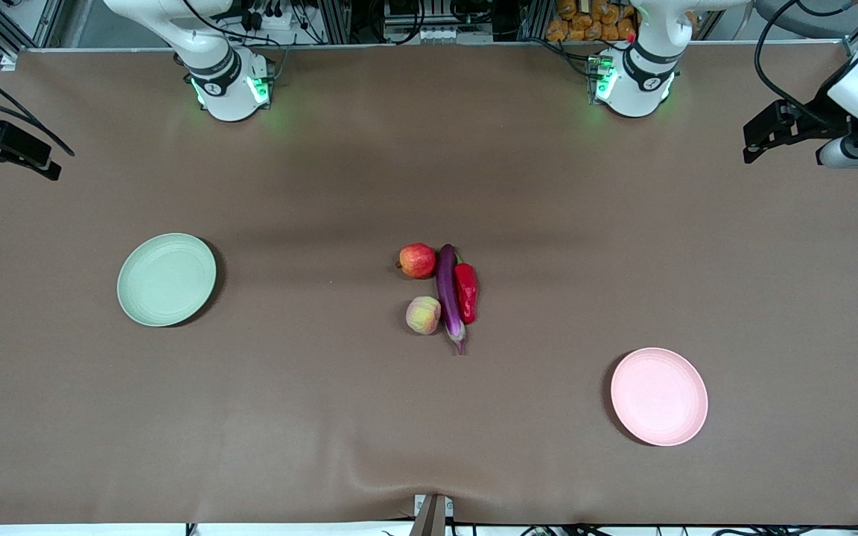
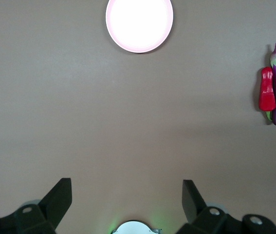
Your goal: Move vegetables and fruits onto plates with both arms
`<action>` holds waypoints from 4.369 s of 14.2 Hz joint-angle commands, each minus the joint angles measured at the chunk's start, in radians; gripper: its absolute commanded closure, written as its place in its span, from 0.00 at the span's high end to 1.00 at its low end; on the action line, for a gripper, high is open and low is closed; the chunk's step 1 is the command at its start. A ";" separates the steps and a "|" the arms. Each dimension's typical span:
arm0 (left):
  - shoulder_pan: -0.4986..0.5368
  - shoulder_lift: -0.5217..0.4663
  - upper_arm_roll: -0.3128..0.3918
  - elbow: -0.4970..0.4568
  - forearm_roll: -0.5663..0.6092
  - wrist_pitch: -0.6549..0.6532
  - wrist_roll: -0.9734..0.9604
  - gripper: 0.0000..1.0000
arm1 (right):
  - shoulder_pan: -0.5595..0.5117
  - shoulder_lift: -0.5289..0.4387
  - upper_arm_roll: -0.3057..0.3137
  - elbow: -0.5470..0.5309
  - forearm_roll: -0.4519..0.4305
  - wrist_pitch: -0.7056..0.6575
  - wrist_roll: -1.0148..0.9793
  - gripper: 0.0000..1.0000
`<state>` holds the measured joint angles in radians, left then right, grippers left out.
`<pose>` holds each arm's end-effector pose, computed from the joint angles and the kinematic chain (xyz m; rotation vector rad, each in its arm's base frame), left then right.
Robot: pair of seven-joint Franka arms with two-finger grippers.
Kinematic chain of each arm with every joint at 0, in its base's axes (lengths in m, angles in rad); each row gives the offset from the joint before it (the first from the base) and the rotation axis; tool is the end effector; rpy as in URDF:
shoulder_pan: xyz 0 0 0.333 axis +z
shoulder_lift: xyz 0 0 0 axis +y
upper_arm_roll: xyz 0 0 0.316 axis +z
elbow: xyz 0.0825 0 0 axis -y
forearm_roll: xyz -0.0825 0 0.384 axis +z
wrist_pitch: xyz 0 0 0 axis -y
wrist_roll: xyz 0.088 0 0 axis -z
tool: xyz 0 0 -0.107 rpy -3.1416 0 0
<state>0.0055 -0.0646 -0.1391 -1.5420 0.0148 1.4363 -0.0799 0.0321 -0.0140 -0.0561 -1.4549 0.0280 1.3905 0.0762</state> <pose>0.5155 -0.0703 0.6608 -3.1120 0.0802 0.0607 0.5306 -0.0096 0.6704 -3.1099 0.1492 0.0796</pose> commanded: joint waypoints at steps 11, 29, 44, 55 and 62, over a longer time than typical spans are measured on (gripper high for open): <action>0.004 0.054 -0.007 0.029 -0.030 0.000 -0.004 1.00 | -0.029 -0.004 -0.001 0.013 0.033 -0.041 -0.087 1.00; -0.099 0.371 -0.025 0.126 -0.075 0.487 -0.207 1.00 | -0.024 -0.004 0.002 0.010 0.032 -0.047 -0.082 1.00; -0.286 0.615 -0.027 0.160 0.134 0.636 -0.424 1.00 | -0.024 0.006 0.002 0.008 0.013 -0.088 -0.087 1.00; -0.495 0.779 0.001 0.163 0.031 0.679 -0.586 1.00 | -0.031 0.011 0.001 0.007 0.026 -0.090 -0.076 1.00; -0.475 0.891 0.004 0.157 0.024 0.786 -0.860 1.00 | -0.017 0.012 0.004 0.011 0.027 -0.070 -0.076 1.00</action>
<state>-0.4779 0.7983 -0.1360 -1.3969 0.0522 2.1713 -0.8549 0.0161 -0.0019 -0.0567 -1.4532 0.0480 1.3195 0.0038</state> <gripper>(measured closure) 0.000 0.000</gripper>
